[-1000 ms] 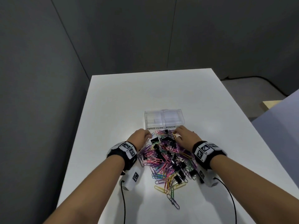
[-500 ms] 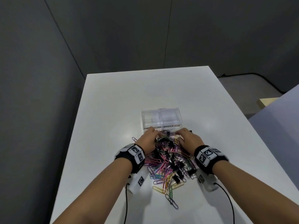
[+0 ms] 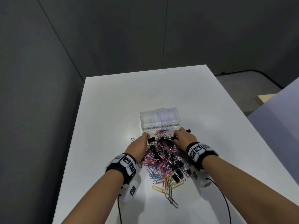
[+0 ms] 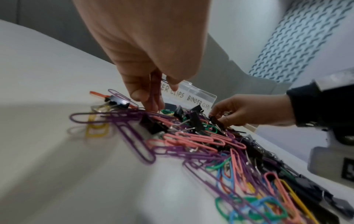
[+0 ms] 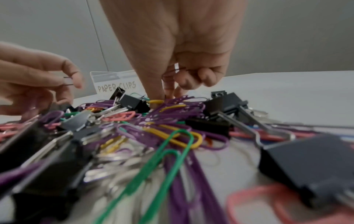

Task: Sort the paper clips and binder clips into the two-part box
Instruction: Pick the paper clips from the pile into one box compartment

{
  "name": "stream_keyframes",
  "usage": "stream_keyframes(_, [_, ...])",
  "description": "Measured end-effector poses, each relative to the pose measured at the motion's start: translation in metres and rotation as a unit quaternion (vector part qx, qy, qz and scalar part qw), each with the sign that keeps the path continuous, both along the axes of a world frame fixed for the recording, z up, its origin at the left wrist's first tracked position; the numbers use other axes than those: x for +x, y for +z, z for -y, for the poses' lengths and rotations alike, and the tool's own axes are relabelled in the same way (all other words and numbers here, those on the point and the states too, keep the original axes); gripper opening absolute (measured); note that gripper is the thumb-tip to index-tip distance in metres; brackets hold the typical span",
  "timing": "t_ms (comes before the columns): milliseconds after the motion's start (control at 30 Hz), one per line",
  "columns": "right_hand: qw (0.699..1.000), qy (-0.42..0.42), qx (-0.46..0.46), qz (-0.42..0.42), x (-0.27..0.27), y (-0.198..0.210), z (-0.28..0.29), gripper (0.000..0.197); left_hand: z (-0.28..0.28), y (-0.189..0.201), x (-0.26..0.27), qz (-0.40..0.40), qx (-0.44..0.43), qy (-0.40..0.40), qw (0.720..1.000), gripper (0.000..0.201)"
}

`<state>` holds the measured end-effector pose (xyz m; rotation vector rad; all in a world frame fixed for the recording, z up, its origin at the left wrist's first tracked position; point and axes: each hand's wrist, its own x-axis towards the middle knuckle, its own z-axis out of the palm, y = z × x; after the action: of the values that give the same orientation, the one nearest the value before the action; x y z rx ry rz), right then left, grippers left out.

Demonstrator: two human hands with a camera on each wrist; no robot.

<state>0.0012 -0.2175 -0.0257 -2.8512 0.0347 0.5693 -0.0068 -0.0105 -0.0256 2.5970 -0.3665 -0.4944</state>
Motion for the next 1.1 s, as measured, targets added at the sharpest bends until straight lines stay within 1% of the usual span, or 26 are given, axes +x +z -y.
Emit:
stream_keyframes(67, [1.0,0.0,0.016,-0.001,0.0,0.003,0.004,0.024,-0.003,-0.002,0.0,0.015,0.015,0.002,1.0,0.027])
stream_keyframes(133, [1.0,0.009,0.024,-0.005,0.0,0.006,0.008,0.011,-0.005,0.0,0.001,0.03,0.035,0.013,0.999,0.022])
stream_keyframes(200, [0.999,0.017,0.032,-0.019,0.0,0.01,0.012,0.01,-0.008,0.003,0.004,0.039,0.066,0.017,0.997,0.018])
stream_keyframes(267, [0.998,0.02,0.048,-0.025,-0.001,0.013,0.014,0.014,-0.009,0.005,0.005,0.041,0.086,0.016,0.995,0.025])
stream_keyframes(300, [0.998,0.018,0.058,-0.024,0.0,0.014,0.015,0.018,-0.01,0.005,0.004,0.038,0.079,0.017,0.996,0.027])
stream_keyframes(367, [0.996,0.007,0.081,-0.025,0.0,0.015,0.015,0.022,-0.012,0.004,0.004,0.01,0.038,0.024,0.999,0.025])
stream_keyframes(400, [0.995,-0.002,0.094,-0.025,0.0,0.015,0.016,0.021,-0.012,0.003,0.004,-0.005,0.022,0.023,0.999,0.023])
stream_keyframes(467, [0.992,-0.028,0.12,-0.022,0.001,0.016,0.017,0.017,-0.013,0.001,0.006,-0.015,0.016,0.023,0.999,0.021])
stream_keyframes(600, [0.983,-0.06,0.171,0.01,0.003,0.021,0.017,0.011,-0.011,0.001,0.016,-0.016,0.004,0.069,0.997,0.024])
stream_keyframes(667, [0.971,-0.087,0.222,0.022,0.006,0.025,0.016,0.011,-0.009,0.0,0.022,-0.024,-0.016,0.081,0.996,0.024])
stream_keyframes(733, [0.951,-0.124,0.282,0.013,0.008,0.029,0.014,0.018,-0.005,-0.001,0.026,-0.026,-0.031,0.084,0.996,0.025])
stream_keyframes(800, [0.938,-0.149,0.314,-0.005,0.01,0.031,0.014,0.024,0.0,-0.001,0.029,-0.028,-0.048,0.08,0.995,0.028])
stream_keyframes(833, [0.937,-0.153,0.315,-0.014,0.01,0.03,0.015,0.025,0.003,-0.001,0.029,-0.03,-0.054,0.074,0.995,0.03])
stream_keyframes(900, [0.948,-0.144,0.281,-0.027,0.01,0.028,0.017,0.024,0.01,0.001,0.03,-0.027,-0.049,0.052,0.997,0.032])
stream_keyframes(1000, [0.97,-0.12,0.207,-0.048,0.008,0.024,0.021,0.022,0.026,0.005,0.029,0.001,0.017,-0.017,1.0,0.035])
stream_keyframes(1067, [0.974,-0.115,0.19,-0.054,0.006,0.021,0.023,0.025,0.039,0.008,0.03,0.025,0.057,-0.061,0.996,0.028])
stream_keyframes(1100, [0.975,-0.114,0.185,-0.052,0.005,0.021,0.025,0.026,0.045,0.01,0.031,0.04,0.079,-0.08,0.993,0.028])
